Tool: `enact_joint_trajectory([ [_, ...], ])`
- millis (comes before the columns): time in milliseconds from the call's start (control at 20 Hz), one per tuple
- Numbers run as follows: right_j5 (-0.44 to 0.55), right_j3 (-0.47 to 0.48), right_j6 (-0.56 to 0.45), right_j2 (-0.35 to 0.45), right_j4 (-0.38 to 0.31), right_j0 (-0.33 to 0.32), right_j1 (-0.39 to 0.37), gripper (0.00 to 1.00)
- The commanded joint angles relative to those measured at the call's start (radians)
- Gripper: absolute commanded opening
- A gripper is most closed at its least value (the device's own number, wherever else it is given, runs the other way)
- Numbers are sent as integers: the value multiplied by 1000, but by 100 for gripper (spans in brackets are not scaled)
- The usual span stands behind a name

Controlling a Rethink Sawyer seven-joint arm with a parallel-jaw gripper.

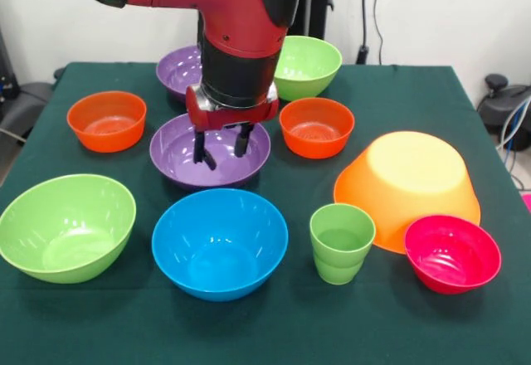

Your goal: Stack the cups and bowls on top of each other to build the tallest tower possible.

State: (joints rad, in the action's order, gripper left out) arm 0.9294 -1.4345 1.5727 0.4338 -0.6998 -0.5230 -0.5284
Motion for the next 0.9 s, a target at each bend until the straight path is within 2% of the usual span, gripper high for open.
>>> enact_joint_trajectory([
  [50, -241, -133, 262, 10, 145, -70, -29, 100],
  [350, -250, -176, 240, -51, 175, -63, -50, 100],
  [550, -268, -236, 203, -116, 146, -93, -68, 100],
  [750, -329, -203, 122, -120, 99, -149, -4, 100],
  [900, -334, -139, 63, -116, 76, -185, 49, 100],
])
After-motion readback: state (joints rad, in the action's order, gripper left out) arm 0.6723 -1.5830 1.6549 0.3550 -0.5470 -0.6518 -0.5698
